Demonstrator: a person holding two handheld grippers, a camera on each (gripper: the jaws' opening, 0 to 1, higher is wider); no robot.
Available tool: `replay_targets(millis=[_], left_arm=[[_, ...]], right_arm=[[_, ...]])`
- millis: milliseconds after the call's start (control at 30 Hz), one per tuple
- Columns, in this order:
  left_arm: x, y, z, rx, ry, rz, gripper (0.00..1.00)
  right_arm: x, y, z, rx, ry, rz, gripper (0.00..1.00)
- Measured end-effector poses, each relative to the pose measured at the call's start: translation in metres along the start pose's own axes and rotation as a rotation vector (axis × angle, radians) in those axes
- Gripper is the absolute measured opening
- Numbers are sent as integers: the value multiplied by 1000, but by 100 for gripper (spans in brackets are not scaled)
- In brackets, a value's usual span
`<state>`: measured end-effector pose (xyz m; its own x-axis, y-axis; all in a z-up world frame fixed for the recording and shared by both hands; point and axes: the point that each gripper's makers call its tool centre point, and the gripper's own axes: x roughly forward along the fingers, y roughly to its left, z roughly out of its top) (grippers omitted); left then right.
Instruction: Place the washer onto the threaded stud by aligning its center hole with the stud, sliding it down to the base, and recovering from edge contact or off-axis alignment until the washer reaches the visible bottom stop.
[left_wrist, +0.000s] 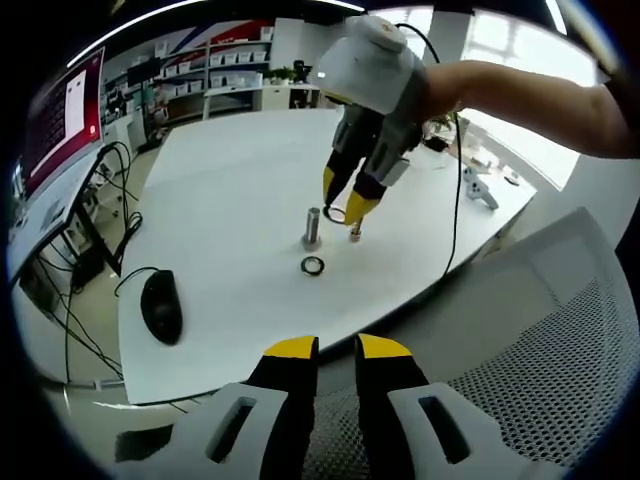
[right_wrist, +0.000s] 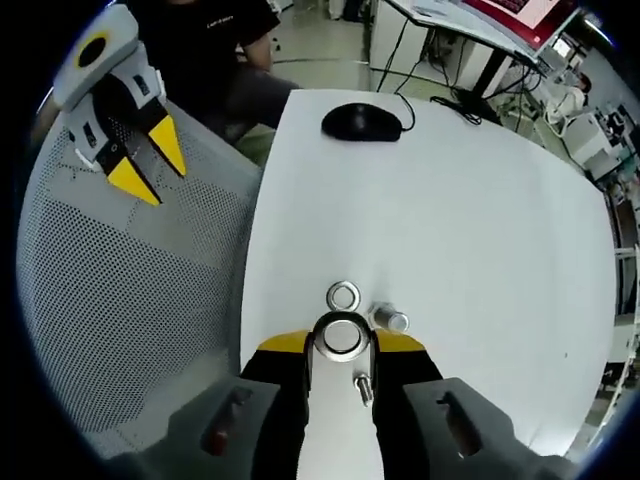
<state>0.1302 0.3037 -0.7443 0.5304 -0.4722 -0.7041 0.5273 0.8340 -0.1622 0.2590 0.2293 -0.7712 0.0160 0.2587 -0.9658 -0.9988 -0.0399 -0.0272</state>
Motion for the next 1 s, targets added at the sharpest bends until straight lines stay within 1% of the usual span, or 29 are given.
replay_targets(millis=[300,533,800,1000], left_arm=[[0,1,-1,-1,1,0,12],[0,1,-1,-2,1,0,12],[0,1,-1,-3,2,0,12],[0,1,-1,-4,1,0,12]], right_arm=[[-6,-16,2,-2,-4,-15,23],[-6,-23,-1,-7,13,-25,23],[6,-34,-9,-14,42,-41,23],[17,-38,-10,-4,40,-53,23]])
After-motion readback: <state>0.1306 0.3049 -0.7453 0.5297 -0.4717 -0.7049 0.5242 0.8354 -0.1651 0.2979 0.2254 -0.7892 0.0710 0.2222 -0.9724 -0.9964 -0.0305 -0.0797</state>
